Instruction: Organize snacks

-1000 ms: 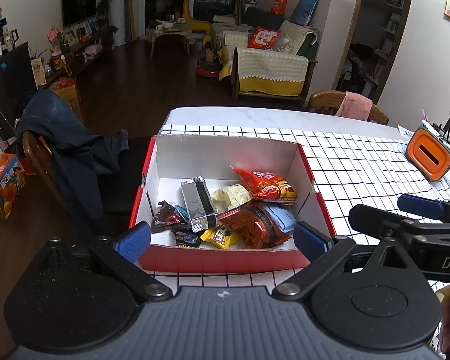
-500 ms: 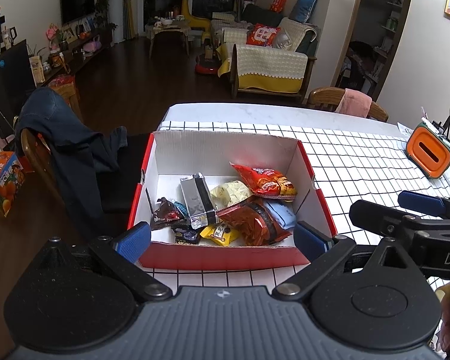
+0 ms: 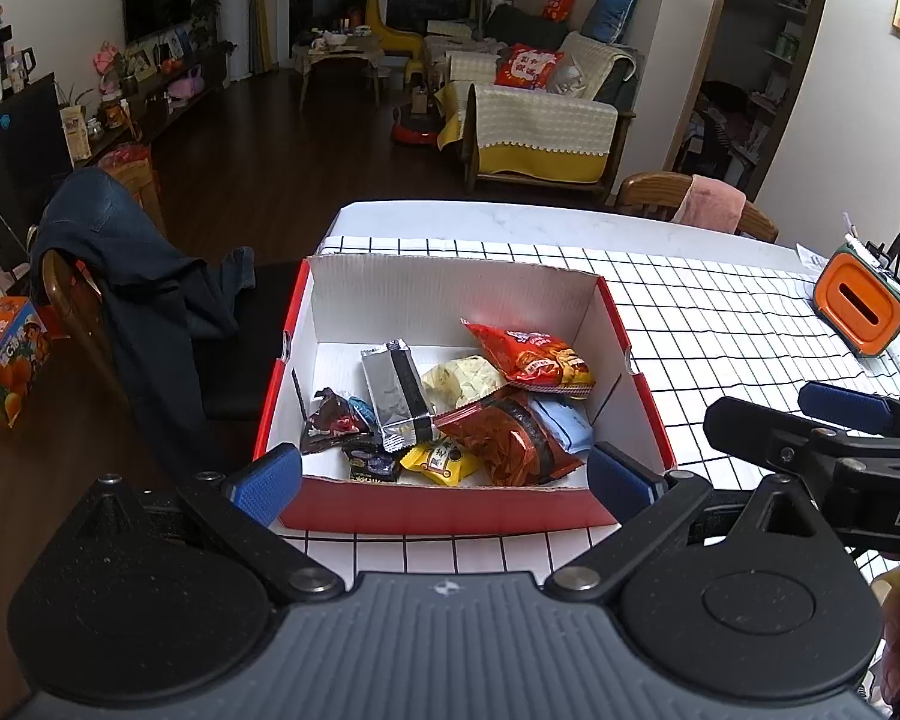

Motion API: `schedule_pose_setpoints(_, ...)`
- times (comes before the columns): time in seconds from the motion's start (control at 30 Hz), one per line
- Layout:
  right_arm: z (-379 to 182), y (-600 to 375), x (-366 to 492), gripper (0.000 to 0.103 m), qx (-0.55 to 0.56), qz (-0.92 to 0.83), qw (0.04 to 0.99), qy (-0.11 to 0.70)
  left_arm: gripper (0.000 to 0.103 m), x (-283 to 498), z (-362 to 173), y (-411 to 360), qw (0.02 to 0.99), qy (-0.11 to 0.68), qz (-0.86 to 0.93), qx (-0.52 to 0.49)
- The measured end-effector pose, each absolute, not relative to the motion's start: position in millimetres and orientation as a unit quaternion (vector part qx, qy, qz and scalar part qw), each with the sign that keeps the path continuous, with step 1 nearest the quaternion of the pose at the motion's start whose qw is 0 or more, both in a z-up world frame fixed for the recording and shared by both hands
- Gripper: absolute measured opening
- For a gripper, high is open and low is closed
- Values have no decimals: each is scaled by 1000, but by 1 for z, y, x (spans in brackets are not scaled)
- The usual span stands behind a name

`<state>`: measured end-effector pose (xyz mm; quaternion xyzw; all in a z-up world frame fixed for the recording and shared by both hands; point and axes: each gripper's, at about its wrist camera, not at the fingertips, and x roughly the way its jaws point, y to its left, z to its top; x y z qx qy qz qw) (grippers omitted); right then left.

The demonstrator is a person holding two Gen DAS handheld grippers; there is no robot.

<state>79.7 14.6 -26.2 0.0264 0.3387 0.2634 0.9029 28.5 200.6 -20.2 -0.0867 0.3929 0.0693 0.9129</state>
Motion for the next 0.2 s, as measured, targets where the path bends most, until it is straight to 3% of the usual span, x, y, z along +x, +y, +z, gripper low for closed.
schedule_pose_setpoints(0.2,-26,13,78,103,27,267,902,338,102,26,-20,197,912,394,73,-90)
